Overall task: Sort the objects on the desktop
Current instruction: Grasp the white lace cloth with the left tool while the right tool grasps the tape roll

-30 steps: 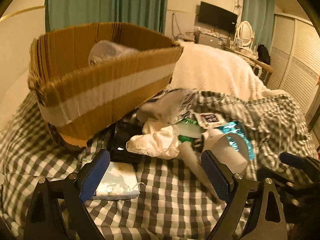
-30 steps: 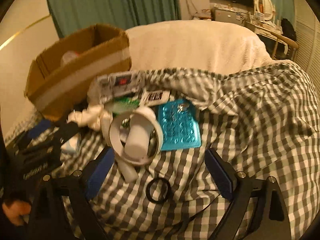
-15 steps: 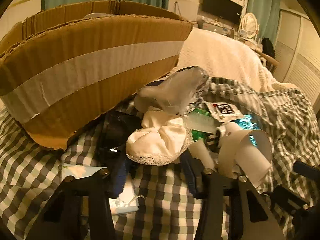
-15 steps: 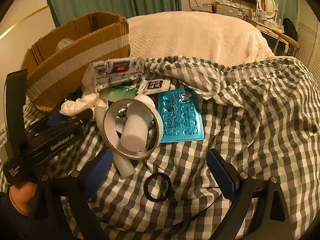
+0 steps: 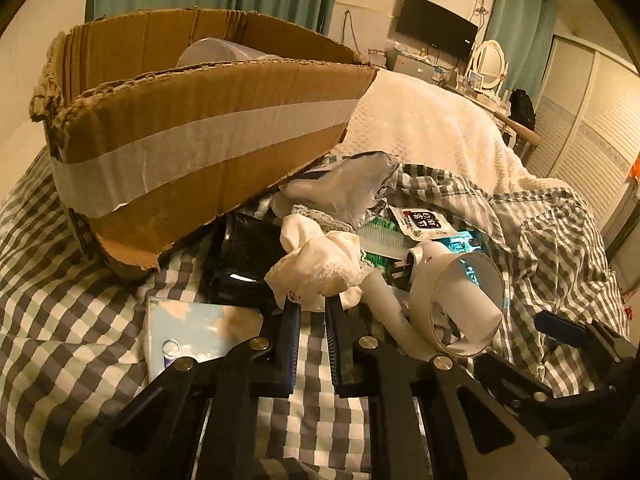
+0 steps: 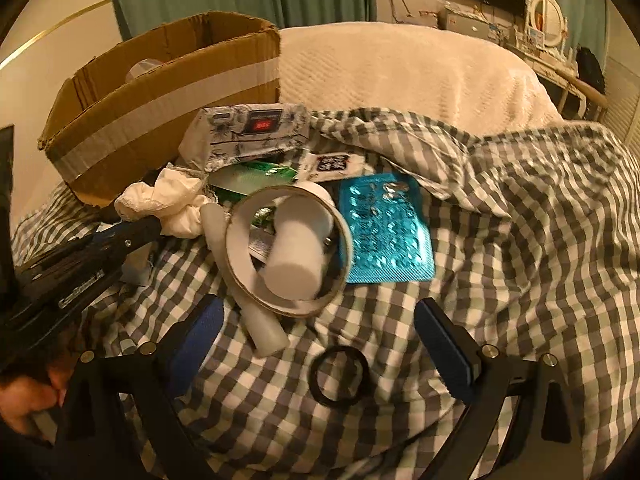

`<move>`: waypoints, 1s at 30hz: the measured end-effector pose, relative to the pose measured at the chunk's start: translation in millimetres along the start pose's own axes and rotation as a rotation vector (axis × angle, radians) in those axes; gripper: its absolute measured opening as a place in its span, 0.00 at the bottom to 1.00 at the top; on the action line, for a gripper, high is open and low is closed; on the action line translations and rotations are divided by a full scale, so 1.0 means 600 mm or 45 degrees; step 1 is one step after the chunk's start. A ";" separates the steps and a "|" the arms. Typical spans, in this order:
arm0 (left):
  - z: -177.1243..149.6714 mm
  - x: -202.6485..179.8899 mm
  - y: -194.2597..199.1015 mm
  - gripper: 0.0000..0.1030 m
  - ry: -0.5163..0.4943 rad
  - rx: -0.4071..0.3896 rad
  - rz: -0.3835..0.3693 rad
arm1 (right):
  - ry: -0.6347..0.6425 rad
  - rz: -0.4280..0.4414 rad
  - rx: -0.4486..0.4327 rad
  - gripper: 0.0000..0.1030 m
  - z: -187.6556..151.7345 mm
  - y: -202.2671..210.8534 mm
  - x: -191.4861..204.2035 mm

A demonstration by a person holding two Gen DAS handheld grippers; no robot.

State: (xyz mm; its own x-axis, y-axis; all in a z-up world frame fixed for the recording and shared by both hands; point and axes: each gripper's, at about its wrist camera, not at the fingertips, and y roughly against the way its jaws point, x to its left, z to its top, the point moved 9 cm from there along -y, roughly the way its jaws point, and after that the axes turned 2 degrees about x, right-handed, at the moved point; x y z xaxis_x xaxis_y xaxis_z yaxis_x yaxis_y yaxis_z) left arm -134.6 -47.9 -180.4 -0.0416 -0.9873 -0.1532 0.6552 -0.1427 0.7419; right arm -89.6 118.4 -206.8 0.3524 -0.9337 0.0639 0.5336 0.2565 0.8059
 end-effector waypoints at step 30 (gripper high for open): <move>0.000 0.013 -0.024 0.21 0.057 0.020 -0.008 | -0.083 0.022 -0.063 0.82 0.025 -0.006 -0.021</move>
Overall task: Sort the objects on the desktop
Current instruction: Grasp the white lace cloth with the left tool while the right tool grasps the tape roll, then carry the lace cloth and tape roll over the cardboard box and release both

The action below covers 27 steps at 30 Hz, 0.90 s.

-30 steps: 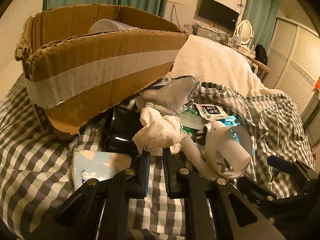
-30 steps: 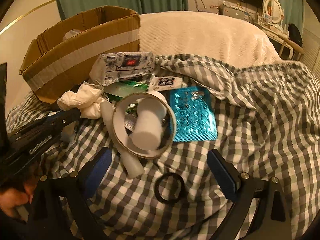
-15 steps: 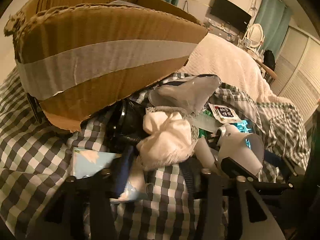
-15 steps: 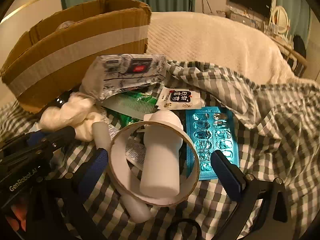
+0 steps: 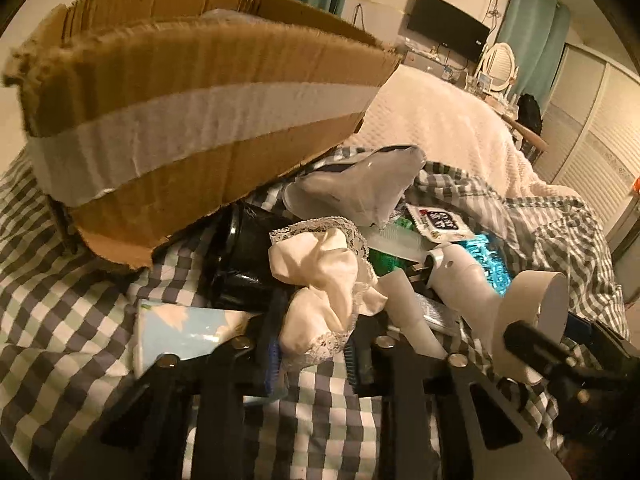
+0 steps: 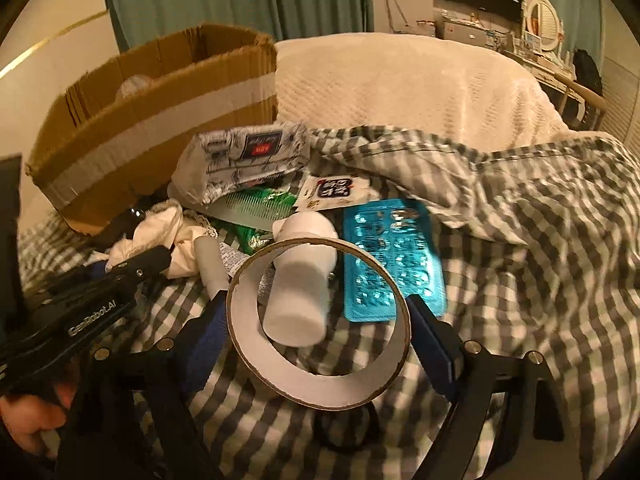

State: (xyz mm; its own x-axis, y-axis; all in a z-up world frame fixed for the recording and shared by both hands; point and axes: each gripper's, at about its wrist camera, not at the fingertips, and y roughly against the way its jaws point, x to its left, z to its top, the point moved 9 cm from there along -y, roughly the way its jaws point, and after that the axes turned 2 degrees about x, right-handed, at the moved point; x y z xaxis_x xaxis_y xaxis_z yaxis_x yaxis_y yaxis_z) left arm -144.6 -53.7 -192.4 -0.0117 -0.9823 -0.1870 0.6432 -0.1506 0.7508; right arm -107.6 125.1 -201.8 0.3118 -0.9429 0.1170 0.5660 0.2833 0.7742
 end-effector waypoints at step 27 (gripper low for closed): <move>0.034 -0.034 0.139 0.20 -0.082 -0.211 -0.051 | -0.086 0.093 -0.124 0.82 0.015 0.130 -0.011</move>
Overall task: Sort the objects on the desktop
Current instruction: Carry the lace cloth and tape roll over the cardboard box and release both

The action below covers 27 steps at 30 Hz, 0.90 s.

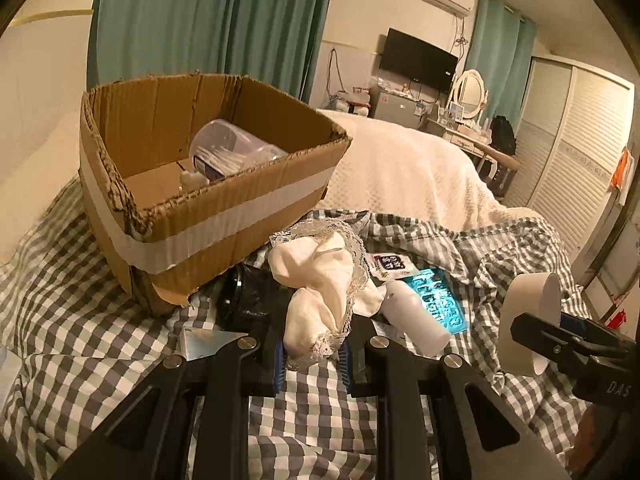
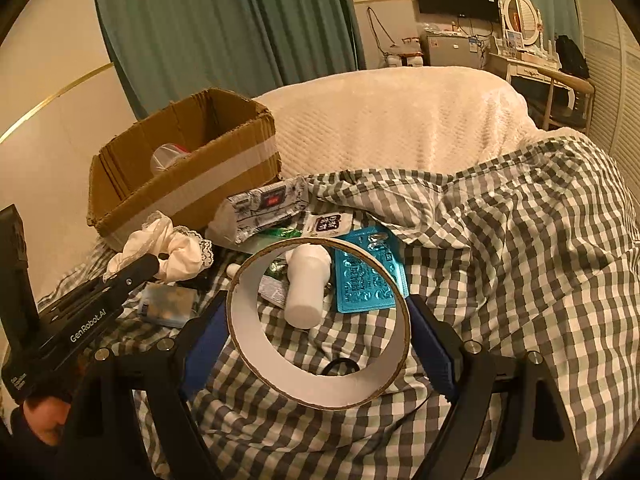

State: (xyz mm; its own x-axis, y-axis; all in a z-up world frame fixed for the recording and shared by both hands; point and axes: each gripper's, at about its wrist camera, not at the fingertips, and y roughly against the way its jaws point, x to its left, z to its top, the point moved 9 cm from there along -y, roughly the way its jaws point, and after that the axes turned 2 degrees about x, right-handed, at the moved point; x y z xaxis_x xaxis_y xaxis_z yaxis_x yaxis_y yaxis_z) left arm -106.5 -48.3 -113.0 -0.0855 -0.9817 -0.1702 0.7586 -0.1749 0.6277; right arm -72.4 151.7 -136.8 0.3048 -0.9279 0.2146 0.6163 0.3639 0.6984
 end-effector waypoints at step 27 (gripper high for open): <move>0.061 0.002 0.080 0.20 0.028 -0.137 -0.037 | 0.027 0.096 -0.101 0.82 0.045 0.067 0.047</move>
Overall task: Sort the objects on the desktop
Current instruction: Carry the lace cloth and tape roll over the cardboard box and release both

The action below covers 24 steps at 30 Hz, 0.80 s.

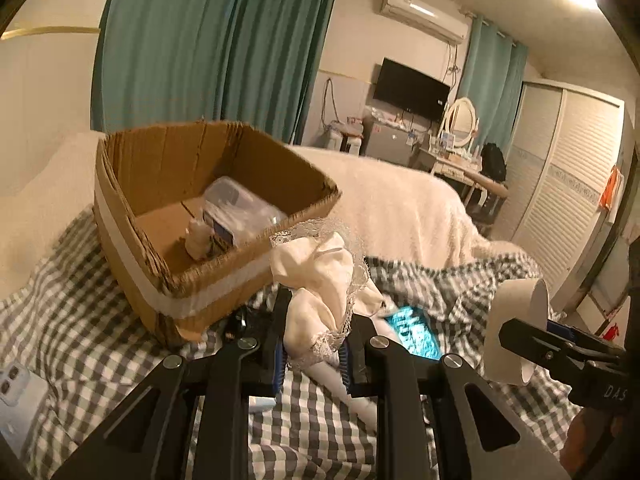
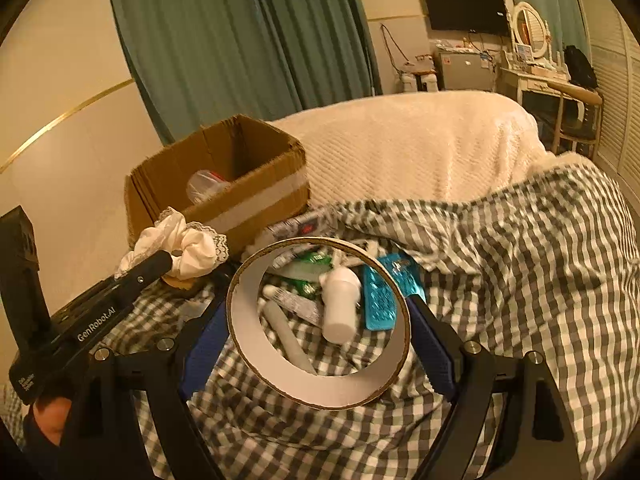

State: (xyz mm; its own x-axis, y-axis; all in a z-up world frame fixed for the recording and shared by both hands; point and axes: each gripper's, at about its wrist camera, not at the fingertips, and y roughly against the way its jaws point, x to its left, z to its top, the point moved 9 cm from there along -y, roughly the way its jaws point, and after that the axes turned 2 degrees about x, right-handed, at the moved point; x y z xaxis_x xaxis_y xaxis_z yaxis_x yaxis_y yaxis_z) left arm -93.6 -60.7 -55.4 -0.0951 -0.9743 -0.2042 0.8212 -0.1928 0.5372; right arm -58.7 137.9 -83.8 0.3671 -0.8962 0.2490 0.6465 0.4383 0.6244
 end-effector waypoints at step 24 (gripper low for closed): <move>0.192 0.220 -0.101 0.20 0.213 -0.160 0.251 | 0.059 0.179 0.054 0.82 0.273 -0.280 0.187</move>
State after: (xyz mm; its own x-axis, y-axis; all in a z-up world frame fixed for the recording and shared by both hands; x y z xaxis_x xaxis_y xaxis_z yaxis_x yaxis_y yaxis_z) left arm -220.7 -191.2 -20.8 0.1587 -0.9568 -0.2436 0.8788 0.0244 0.4765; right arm -235.6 -47.7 -39.8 0.4835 -0.8215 0.3023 0.5578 0.5553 0.6168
